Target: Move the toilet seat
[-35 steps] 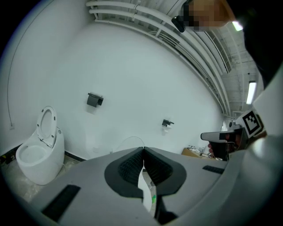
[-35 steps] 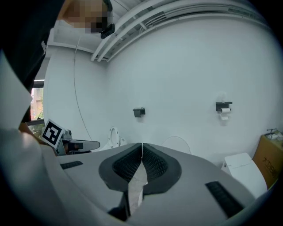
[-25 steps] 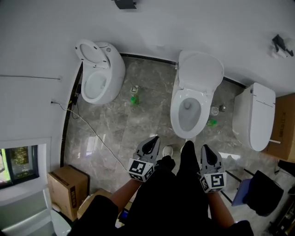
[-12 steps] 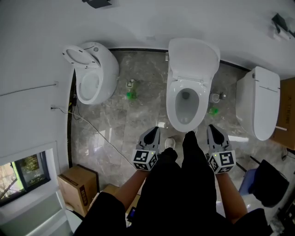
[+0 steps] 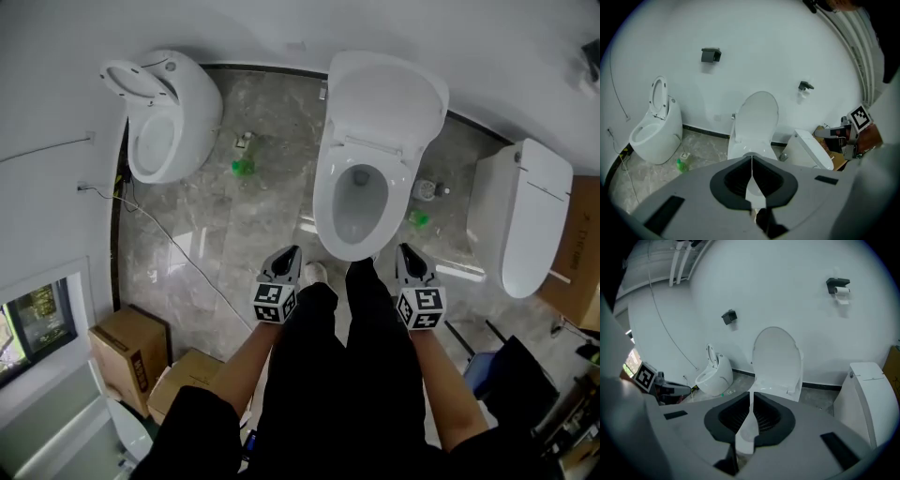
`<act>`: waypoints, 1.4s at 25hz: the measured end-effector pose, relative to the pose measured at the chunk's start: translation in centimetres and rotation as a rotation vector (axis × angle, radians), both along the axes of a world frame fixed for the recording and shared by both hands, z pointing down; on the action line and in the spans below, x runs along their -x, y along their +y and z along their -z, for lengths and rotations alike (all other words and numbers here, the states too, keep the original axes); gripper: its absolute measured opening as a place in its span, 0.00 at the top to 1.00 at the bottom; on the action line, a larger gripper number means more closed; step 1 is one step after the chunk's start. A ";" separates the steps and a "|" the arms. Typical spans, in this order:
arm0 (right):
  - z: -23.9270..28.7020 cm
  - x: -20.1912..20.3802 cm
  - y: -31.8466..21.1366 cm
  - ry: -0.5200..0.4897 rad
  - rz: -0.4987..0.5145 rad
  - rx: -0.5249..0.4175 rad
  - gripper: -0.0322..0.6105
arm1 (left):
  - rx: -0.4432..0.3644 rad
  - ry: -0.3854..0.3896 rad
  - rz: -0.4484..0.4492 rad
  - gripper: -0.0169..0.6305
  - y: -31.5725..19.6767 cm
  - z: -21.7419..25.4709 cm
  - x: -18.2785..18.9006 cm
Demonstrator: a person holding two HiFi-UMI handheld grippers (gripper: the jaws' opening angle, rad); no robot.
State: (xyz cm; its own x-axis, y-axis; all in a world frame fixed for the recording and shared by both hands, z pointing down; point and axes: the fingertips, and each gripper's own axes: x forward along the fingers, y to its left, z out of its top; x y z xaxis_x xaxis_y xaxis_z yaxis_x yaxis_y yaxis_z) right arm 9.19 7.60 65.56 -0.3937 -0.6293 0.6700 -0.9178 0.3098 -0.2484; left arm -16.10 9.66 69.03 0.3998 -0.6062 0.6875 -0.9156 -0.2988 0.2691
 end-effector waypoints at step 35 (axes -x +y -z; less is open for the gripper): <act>-36.9 -5.5 1.7 -0.124 -0.446 0.402 0.54 | 0.422 0.076 0.013 0.52 -1.2 -33.9 -2.6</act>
State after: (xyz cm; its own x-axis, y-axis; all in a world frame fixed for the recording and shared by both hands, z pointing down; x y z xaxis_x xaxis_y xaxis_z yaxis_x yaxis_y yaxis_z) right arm 14.73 9.28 102.44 -0.2411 -0.4591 0.8551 -0.8942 -0.2374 -0.3796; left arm -13.49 8.44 102.91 0.4536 -0.2829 0.8451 -0.8912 -0.1368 0.4325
